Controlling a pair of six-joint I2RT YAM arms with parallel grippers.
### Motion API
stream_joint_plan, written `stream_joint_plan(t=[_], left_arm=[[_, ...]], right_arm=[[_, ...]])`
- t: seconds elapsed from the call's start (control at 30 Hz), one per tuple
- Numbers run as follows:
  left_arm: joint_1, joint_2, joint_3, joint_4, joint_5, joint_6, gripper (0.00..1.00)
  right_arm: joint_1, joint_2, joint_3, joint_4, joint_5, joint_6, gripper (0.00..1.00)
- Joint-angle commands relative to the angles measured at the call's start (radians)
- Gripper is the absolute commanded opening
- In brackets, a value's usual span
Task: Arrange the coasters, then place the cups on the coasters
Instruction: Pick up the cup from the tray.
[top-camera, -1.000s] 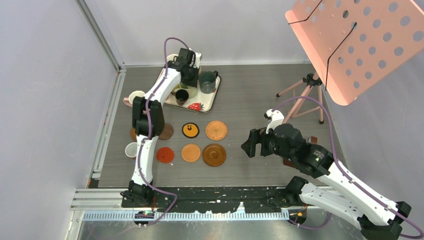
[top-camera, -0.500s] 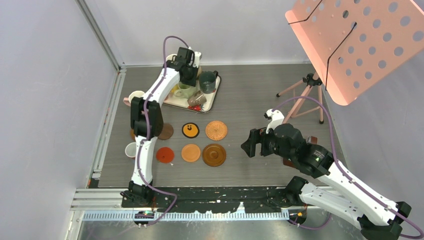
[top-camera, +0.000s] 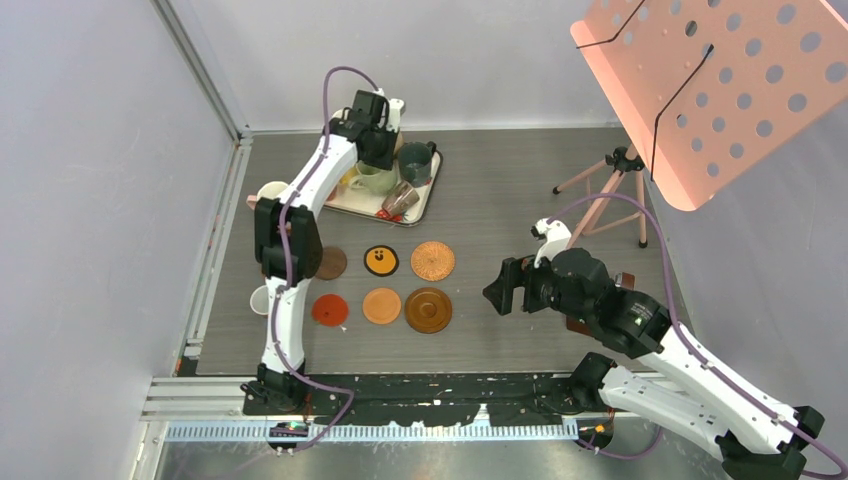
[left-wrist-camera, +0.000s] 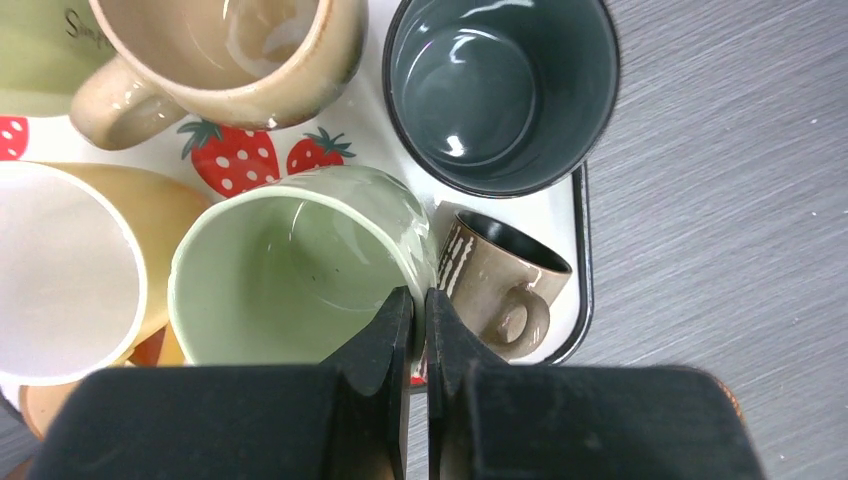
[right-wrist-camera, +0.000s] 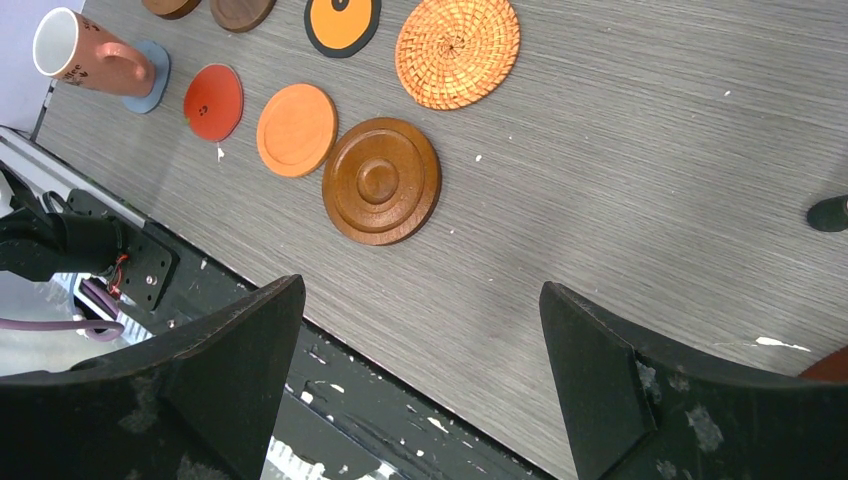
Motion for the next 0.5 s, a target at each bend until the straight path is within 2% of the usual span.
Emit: stream_joint_plan(t=[0.0,0.23,0.47], left_arm=[[-0.017,-0.132,0.017,0.054,-0.025,0.045,0.00],[-0.036,-0.187,-0.013,0.023,-0.062,0.052,0.00],[-0.054,-0.317,-0.145,0.029,-0.131,0.037,0.00]], right_arm=[[-0.002,-0.019,0.028,0.044,0.011,0.009,0.96],[-0.001,-0.041,0.027,0.038,0.010,0.009,0.96],[-0.002,-0.054,0.025,0.042,0.005,0.004,0.96]])
